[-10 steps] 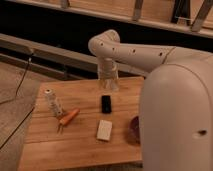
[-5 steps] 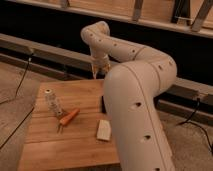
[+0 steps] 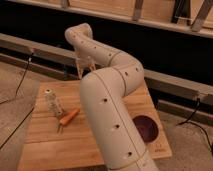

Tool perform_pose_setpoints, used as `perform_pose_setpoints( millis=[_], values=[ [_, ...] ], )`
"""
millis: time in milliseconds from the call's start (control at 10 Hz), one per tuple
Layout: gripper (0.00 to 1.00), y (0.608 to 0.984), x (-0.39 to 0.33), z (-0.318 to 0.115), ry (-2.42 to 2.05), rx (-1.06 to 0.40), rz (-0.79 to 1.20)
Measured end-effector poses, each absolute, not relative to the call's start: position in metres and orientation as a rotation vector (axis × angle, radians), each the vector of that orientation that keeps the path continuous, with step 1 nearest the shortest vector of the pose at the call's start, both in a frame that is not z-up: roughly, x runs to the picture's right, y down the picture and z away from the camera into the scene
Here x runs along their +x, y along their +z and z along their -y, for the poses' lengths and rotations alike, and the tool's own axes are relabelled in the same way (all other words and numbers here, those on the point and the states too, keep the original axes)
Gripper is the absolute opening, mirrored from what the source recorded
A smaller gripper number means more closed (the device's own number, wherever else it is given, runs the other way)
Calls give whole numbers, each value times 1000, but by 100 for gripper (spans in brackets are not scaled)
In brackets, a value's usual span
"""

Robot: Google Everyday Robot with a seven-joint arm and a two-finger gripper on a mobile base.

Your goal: Move the arm in a circular motion

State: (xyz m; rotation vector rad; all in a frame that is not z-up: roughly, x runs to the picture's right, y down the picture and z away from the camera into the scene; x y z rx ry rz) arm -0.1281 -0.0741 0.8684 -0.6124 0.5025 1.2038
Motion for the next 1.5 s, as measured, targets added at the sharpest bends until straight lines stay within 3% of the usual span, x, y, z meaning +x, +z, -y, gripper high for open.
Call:
perform_pose_setpoints(
  millis=[700,1500],
  values=[
    [65,816,-229,18,1063,-721,-417],
    [65,719,-191,-75,1086,-782,-486]
  ],
)
